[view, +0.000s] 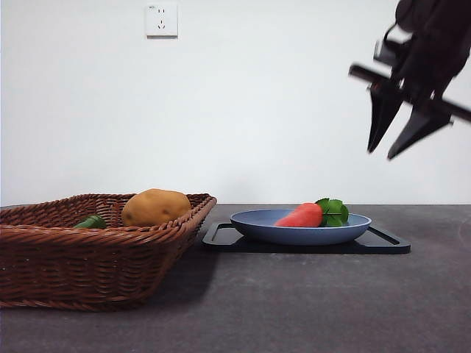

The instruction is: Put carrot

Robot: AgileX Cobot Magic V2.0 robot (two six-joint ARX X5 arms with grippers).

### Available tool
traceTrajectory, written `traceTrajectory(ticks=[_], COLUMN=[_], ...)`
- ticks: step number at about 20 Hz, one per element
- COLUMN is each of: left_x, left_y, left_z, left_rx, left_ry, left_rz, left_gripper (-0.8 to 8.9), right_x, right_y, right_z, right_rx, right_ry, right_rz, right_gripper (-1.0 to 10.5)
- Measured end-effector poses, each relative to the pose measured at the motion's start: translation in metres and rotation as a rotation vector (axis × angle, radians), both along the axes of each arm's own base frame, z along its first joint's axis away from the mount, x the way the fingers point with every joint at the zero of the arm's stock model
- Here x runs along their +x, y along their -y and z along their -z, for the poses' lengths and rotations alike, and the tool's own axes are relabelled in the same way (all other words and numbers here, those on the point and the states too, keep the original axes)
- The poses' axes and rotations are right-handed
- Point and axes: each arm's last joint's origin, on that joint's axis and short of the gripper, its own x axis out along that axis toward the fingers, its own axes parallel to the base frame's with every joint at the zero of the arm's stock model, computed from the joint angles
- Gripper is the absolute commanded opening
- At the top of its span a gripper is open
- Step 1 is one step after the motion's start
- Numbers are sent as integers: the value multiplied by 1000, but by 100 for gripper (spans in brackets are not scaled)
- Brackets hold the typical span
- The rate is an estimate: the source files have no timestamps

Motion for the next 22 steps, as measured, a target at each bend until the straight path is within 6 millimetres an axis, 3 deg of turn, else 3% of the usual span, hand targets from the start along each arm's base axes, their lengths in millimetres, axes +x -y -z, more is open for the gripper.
traceTrajectory(ticks=[2, 6, 10, 14, 17, 22], left_x=[7, 22, 32, 0, -29, -75], left_y=[-4, -23, -61, -111, -132, -153], left_z=[-14, -9, 4, -18, -28, 14], left_rx=[-86, -23, 121, 111, 96, 85], left_ry=[113, 86, -69, -103, -54, -29], left_rz=[-77, -156, -275, -285, -304, -301], left_gripper=[-7, 6, 6, 6, 6, 6], right_x=[-17, -58, -104, -147, -177, -218], right_y=[-7, -22, -31, -32, -29, -16], right_z=[-20, -58, -70, -64, -55, -27], right_rx=[-33, -72, -164, -188, -158, -127], right_ry=[37, 145, 249, 412, 593, 807], right_rz=[-34, -124, -136, -136, -97, -12], right_gripper=[3, 5, 5, 5, 5, 5])
